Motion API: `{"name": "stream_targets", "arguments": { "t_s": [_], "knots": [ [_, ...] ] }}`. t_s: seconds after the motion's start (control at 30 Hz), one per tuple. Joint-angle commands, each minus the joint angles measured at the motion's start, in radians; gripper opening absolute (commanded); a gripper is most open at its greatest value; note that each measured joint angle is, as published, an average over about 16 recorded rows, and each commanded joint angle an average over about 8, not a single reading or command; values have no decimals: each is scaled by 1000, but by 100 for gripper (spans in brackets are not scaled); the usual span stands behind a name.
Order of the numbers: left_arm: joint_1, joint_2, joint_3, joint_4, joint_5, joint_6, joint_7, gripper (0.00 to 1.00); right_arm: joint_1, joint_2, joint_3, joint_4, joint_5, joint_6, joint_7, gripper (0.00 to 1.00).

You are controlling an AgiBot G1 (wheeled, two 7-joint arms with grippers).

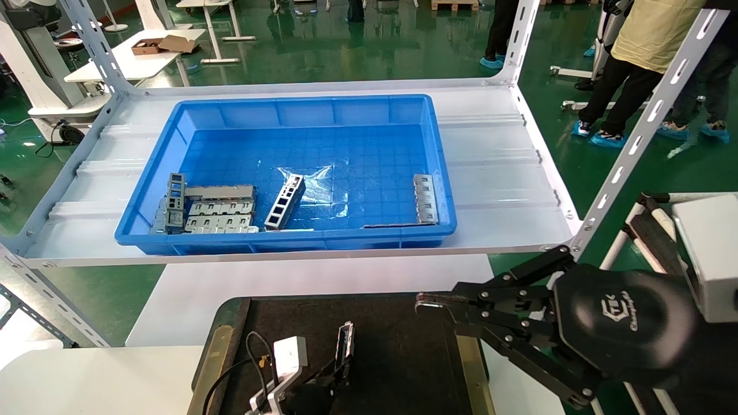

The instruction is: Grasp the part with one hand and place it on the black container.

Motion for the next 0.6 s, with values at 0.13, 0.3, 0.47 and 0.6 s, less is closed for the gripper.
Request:
{"name": "stream_targets", "arguments": {
  "t_s": [0.13,0.3,0.47,0.6],
  "knots": [
    [-49,-4,64,-38,-140,-62,66,100,0,0,0,0,0,0,0,100],
    [-74,-8,83,-69,-200,-93,89,100,0,0,0,0,0,0,0,100],
    [-75,-9,72,-87,-191,-99,80,100,0,0,0,0,0,0,0,100],
    [-69,-12,59,-99,-166,-96,67,100,0,0,-1,0,0,0,0,100]
  ]
}}
